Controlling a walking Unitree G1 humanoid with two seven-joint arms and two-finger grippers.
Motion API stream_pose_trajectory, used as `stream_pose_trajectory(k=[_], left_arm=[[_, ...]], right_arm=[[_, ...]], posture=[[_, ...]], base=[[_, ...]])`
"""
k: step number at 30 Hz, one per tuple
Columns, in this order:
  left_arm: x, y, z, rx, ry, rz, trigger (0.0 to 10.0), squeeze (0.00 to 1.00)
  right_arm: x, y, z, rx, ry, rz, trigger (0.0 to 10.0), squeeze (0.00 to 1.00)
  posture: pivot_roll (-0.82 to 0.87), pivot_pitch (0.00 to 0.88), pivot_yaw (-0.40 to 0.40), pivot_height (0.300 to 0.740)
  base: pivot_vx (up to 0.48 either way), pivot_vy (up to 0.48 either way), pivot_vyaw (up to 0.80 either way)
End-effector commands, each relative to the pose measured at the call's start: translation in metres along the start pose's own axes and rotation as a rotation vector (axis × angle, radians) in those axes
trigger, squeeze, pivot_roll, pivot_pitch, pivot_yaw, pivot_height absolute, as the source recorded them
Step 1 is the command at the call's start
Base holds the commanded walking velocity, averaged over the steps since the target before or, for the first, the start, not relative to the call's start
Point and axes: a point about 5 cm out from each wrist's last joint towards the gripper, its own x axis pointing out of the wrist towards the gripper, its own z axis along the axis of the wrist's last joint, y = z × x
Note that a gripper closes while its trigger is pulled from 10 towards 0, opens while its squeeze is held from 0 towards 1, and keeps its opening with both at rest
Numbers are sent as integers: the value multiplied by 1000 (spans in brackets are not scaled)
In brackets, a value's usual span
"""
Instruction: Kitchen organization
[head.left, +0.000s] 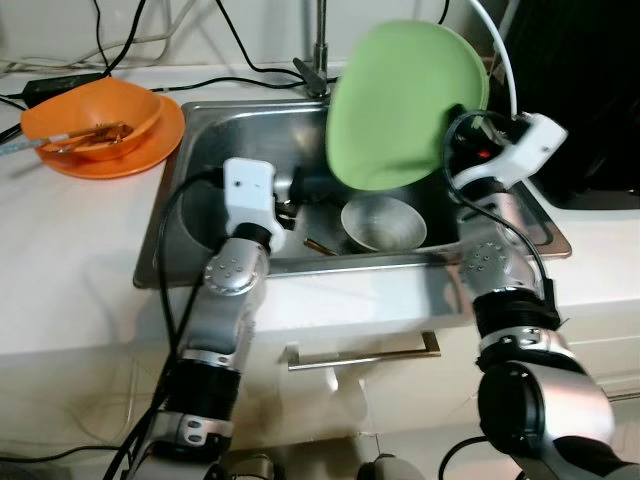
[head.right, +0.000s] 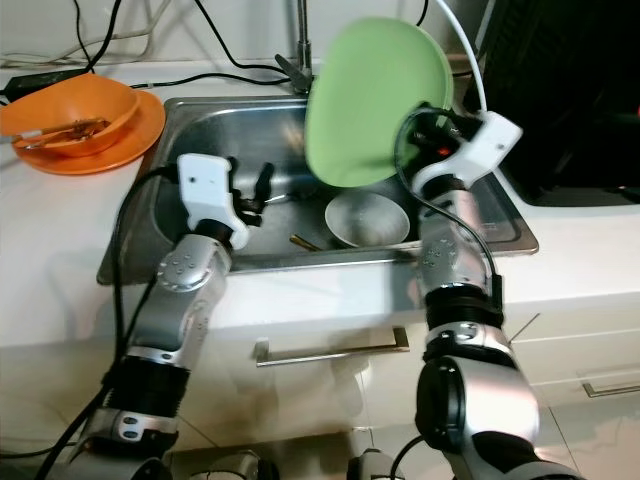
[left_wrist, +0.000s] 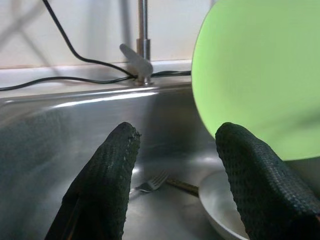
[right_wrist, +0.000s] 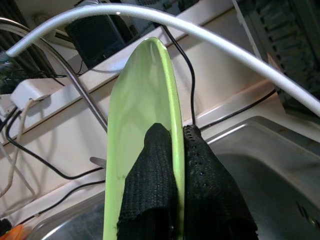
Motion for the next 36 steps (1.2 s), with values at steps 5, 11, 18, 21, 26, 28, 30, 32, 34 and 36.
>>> stream_pose_trajectory(k=[5, 11, 18, 21, 26, 28, 30, 32, 34, 36], left_arm=[[-1, 3, 1, -8, 0, -1, 10000, 0], [-2, 3, 0, -6, 9, -5, 10000, 0], [-1, 2, 0, -1, 12, -12, 10000, 0], [-1, 2, 0, 2, 16, -15, 10000, 0], [-1, 2, 0, 5, 20, -16, 10000, 0], [-2, 1, -1, 5, 23, -17, 10000, 0], [-2, 1, -1, 5, 26, -17, 10000, 0], [-2, 2, -1, 15, 32, -11, 10000, 0], [-2, 2, -1, 13, 31, -10, 10000, 0], [-2, 1, -1, 12, 29, -11, 10000, 0]], right_arm=[[5, 12, -5, -86, 51, 47, 10000, 0], [8, 15, -10, -163, 122, 77, 10000, 0], [15, 13, -14, -261, 209, 31, 10000, 0], [16, 14, -19, -286, 253, 32, 10000, 0], [13, 13, -29, -332, 330, 26, 10000, 0], [13, 14, -34, -338, 355, 35, 10000, 0], [12, 16, -36, -338, 361, 44, 10000, 0], [12, 17, -37, -334, 361, 50, 10000, 0], [12, 17, -37, -328, 359, 48, 10000, 0], [12, 16, -36, -328, 357, 47, 10000, 0]], posture=[[-22, 74, -13, 740], [-23, 72, -15, 740], [-23, 69, -19, 740], [-19, 69, -20, 740], [-17, 68, -20, 740], [-15, 69, -22, 740], [-14, 70, -22, 740], [-13, 71, -22, 740], [-14, 72, -22, 740], [-14, 73, -22, 740]], base=[[0, 0, 0], [0, 0, 0], [0, 0, 0], [0, 0, 0], [0, 0, 0], [0, 0, 0], [0, 0, 0], [0, 0, 0], [0, 0, 0], [0, 0, 0]])
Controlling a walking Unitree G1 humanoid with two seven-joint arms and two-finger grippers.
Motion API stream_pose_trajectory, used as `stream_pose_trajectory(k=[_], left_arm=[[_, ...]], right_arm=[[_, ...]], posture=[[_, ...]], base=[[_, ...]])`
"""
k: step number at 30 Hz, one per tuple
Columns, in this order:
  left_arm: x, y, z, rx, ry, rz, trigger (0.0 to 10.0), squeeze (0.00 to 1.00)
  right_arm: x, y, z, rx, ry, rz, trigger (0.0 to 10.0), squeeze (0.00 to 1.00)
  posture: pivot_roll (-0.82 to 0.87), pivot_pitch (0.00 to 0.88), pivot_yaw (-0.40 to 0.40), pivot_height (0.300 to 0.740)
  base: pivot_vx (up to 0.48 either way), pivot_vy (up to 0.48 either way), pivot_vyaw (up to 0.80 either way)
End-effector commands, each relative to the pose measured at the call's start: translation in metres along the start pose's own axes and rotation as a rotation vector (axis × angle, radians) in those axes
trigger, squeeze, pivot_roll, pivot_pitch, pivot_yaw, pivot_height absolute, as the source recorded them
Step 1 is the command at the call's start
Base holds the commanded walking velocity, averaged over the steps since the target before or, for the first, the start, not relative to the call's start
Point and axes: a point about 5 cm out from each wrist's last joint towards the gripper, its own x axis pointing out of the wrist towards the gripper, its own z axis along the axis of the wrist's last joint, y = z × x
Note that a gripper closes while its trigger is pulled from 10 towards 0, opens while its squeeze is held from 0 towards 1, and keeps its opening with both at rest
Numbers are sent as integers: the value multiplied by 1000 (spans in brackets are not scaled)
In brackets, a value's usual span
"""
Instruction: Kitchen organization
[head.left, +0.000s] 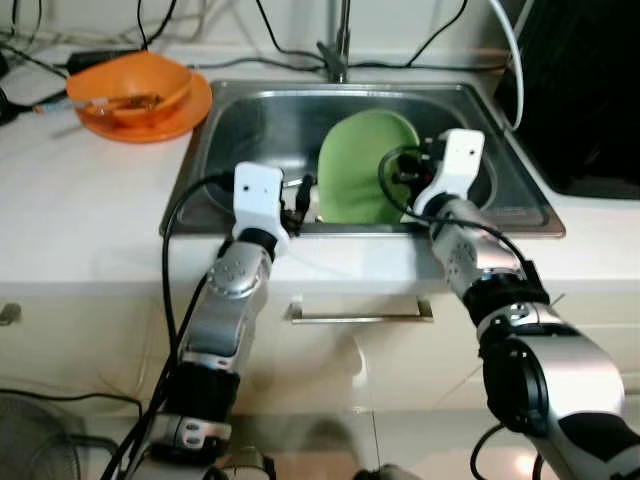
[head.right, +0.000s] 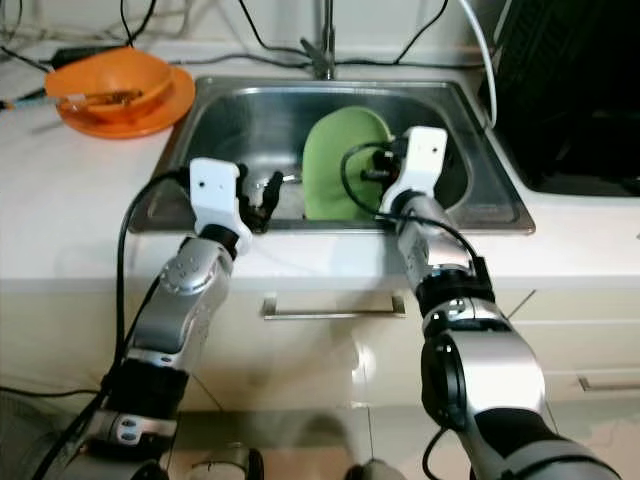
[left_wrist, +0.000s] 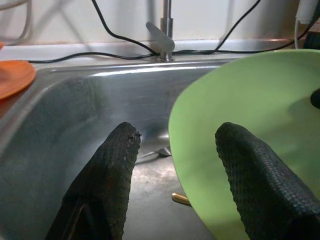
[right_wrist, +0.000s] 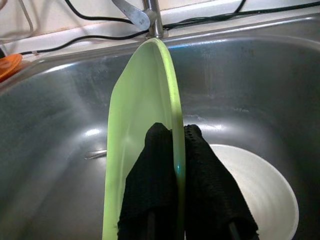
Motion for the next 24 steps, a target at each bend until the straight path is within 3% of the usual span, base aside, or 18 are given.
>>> stream_pose_trajectory(k=[1, 7, 16, 24], left_arm=[[0, -2, 4, 7, -11, -7, 10000, 0], [0, -3, 4, 6, -10, -11, 10000, 0], [0, -4, 1, 1, 19, -35, 10000, 0], [-1, -7, -1, 3, 41, -58, 10000, 0]], right_arm=[[4, 2, 20, -14, -67, 10, 10000, 0], [5, 3, 19, -18, -62, 19, 10000, 0], [9, 13, 21, -149, -11, 59, 10000, 0], [12, 19, 23, -193, 7, 81, 10000, 0]], posture=[[-14, 73, -22, 740], [-16, 71, -22, 740], [-9, 63, -26, 740], [-2, 54, -30, 740]], base=[[0, 0, 0], [0, 0, 0], [0, 0, 0], [0, 0, 0]])
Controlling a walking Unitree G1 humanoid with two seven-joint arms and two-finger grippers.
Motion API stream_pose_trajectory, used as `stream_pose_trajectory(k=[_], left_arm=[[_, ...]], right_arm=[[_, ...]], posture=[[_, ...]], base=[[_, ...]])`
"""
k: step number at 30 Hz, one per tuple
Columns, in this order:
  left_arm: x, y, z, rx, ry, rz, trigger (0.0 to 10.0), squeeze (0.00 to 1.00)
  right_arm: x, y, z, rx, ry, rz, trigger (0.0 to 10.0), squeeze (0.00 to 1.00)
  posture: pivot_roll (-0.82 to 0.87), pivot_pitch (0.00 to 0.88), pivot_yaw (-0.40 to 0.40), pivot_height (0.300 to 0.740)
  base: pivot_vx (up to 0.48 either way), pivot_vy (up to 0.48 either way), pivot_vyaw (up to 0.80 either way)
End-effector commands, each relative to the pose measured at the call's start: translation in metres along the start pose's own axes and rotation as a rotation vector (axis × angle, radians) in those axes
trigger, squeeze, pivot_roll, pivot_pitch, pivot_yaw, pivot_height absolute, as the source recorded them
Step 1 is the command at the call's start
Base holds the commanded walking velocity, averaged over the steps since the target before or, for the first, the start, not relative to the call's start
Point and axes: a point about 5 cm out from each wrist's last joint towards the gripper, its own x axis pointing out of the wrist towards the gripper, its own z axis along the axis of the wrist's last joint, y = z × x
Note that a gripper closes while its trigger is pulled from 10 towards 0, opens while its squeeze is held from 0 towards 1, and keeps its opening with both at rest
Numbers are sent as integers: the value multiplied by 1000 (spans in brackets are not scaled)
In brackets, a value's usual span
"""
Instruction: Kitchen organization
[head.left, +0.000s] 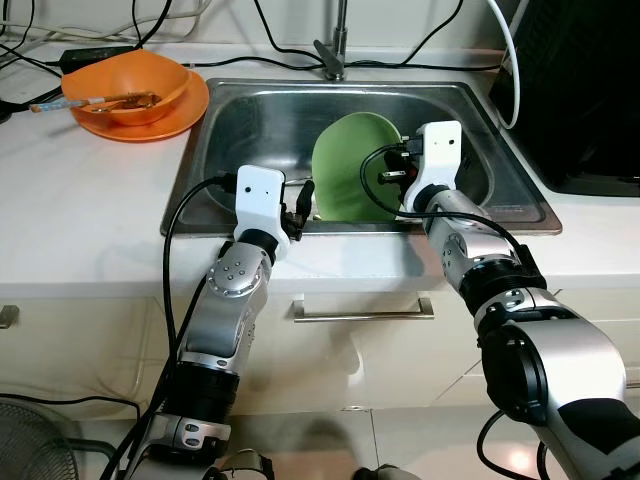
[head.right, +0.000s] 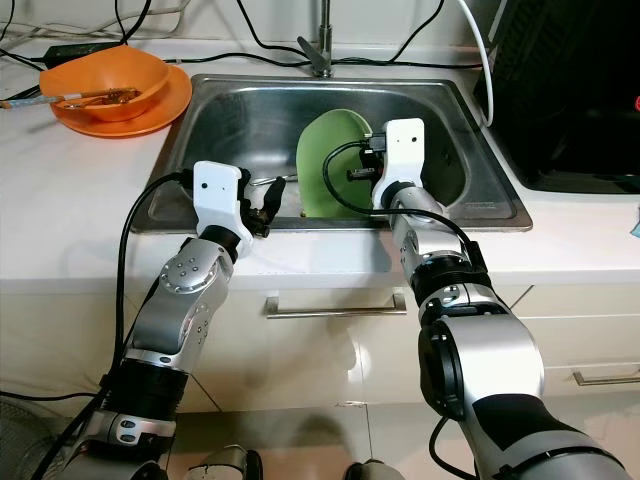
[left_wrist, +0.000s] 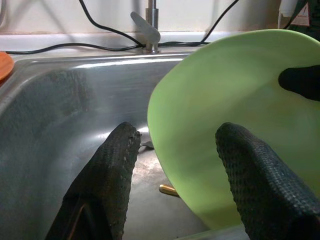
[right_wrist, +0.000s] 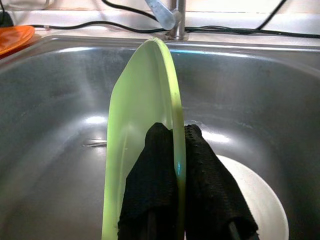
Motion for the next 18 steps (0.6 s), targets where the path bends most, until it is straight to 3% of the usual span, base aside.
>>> stream_pose_trajectory(k=[1, 8, 9, 10, 11, 13, 14, 15, 17, 18], left_arm=[[-1, -3, 2, 9, 0, -19, 10000, 0], [-2, -4, 0, 13, 12, -24, 10000, 0], [-2, -4, 0, 12, 12, -24, 10000, 0], [-2, -4, 0, 12, 12, -24, 10000, 0], [-2, -4, 0, 12, 13, -24, 10000, 0], [-2, -4, 0, 11, 14, -23, 10000, 0], [-2, -4, 0, 12, 15, -22, 10000, 0], [-3, -3, 0, 11, 17, -20, 10000, 0], [-3, -3, 0, 12, 17, -19, 10000, 0], [-3, -3, 0, 11, 18, -19, 10000, 0]], right_arm=[[3, 1, 13, -20, -33, 14, 10000, 0], [3, 3, 10, -47, -8, 31, 10000, 0], [3, 4, 8, -53, -3, 34, 10000, 275], [3, 5, 8, -57, 0, 36, 10000, 275], [3, 5, 7, -58, 2, 41, 10000, 494], [3, 7, 5, -65, 7, 54, 10000, 529], [3, 8, 5, -67, 8, 57, 10000, 690], [3, 10, 5, -66, 7, 63, 10000, 745], [3, 11, 5, -66, 5, 68, 10000, 694], [4, 12, 5, -67, 3, 72, 10000, 361]], posture=[[-2, 55, -30, 740], [-3, 58, -32, 740], [-3, 58, -32, 740], [-3, 58, -32, 740], [0, 60, -34, 740], [3, 62, -36, 740], [3, 62, -36, 740], [3, 62, -36, 740], [3, 62, -36, 740], [2, 65, -36, 740]], base=[[0, 0, 0], [0, 0, 0], [0, 0, 0], [0, 0, 0], [0, 0, 0], [0, 0, 0], [0, 0, 0], [0, 0, 0], [0, 0, 0], [0, 0, 0]])
